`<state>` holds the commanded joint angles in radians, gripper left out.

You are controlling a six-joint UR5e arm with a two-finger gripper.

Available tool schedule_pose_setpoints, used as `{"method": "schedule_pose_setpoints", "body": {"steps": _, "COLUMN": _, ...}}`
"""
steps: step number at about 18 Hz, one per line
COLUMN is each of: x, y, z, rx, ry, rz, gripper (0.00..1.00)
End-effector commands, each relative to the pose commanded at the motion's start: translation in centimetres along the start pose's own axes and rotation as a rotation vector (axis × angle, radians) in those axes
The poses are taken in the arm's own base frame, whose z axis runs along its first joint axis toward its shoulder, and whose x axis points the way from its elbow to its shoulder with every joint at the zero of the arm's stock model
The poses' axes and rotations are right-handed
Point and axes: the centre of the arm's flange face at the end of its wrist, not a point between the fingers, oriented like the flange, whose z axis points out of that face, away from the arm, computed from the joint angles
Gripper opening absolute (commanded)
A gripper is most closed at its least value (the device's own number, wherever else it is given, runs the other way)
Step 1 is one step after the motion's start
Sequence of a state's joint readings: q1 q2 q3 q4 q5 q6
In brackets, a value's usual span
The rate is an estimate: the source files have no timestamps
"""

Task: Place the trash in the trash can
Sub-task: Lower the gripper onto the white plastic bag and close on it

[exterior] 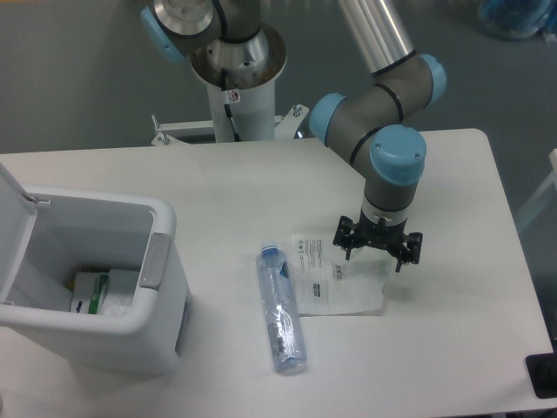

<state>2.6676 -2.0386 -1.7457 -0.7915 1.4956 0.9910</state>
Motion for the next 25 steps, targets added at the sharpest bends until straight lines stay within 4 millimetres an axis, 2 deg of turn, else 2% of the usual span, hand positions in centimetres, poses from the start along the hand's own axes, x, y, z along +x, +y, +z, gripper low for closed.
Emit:
{"method": "schedule_pose_setpoints", "body": {"steps": 8, "x": -0.6, "y": -0.3, "z": 0.7, "rx": 0.000, "ry": 0.002, "rz": 0.009, "gripper": 1.00}}
{"method": "schedule_pose_setpoints", "body": {"steps": 25, "x": 0.6, "y": 0.0, "z": 2.6, "rx": -0.020, "ry": 0.034, "rz": 0.051, "gripper": 1.00}}
